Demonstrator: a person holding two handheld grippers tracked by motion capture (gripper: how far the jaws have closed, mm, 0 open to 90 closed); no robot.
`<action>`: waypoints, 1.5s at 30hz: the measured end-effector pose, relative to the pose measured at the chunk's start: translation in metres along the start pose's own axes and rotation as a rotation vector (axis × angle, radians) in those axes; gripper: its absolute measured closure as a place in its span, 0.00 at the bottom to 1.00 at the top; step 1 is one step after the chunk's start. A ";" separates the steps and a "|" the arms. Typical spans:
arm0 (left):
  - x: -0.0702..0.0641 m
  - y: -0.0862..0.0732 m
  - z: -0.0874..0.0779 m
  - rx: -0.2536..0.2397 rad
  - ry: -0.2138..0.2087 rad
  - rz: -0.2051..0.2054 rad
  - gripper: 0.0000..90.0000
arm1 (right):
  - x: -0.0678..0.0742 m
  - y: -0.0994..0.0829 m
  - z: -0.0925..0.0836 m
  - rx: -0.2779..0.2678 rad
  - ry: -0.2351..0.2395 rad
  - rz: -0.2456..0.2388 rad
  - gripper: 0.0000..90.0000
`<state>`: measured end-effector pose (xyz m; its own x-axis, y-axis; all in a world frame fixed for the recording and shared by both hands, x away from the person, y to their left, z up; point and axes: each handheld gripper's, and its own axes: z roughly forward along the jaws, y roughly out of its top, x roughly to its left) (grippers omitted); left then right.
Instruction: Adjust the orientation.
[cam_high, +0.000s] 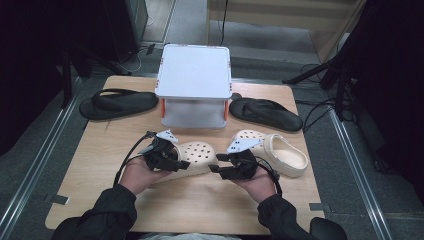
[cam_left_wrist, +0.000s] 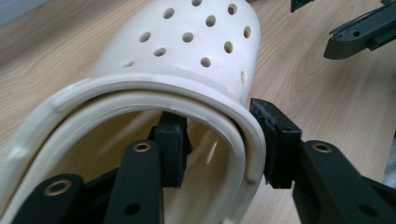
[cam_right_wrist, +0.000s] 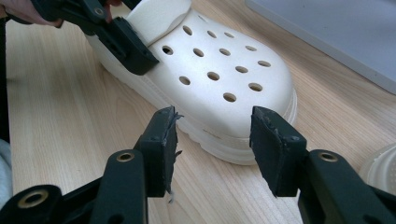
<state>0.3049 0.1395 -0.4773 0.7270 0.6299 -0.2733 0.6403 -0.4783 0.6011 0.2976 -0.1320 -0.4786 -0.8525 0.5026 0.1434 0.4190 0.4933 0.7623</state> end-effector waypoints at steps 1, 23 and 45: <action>0.000 0.000 -0.003 -0.002 0.008 -0.003 0.61 | 0.000 0.000 0.000 -0.001 0.001 0.001 0.58; 0.060 -0.019 -0.067 -0.083 0.068 0.004 1.00 | 0.012 0.001 0.010 -0.003 -0.010 0.023 0.90; 0.097 -0.021 -0.027 0.008 0.049 0.005 1.00 | 0.031 -0.006 0.046 0.029 -0.018 0.088 1.00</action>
<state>0.3550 0.2274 -0.4961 0.7174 0.6564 -0.2331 0.6388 -0.4864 0.5962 0.2828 -0.0865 -0.5081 -0.8062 0.5578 0.1972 0.5013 0.4671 0.7284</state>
